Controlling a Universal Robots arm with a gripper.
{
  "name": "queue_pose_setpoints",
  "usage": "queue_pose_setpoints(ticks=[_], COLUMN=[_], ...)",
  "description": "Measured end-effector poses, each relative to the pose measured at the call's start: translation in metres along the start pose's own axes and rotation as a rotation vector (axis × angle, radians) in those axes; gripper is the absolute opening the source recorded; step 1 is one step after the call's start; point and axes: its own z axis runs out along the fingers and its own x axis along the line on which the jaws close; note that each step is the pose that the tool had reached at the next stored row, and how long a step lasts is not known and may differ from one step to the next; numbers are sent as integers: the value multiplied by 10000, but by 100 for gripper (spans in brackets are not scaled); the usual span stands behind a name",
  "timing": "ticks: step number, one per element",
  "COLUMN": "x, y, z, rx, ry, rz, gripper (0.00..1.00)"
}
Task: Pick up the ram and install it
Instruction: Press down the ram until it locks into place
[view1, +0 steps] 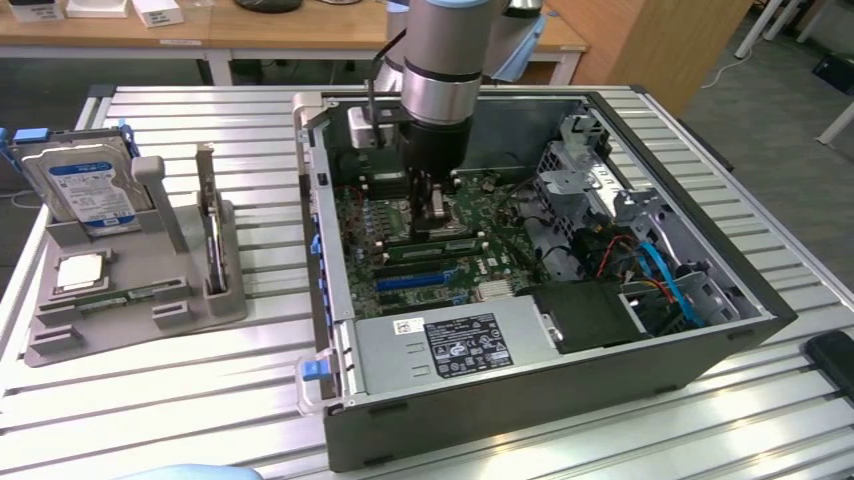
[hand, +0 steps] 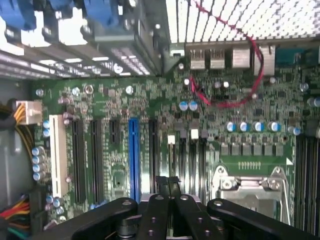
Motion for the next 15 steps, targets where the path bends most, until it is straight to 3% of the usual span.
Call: queue_pose_setpoints(ticks=[4,8,15], x=[-2,-4,5], y=[-113,-230,-374], z=[-12,-42,-166], rx=[-5,-20,-165], ry=[-84,-248,-550], rz=[-2,-5,-20], gripper=[10,10,10])
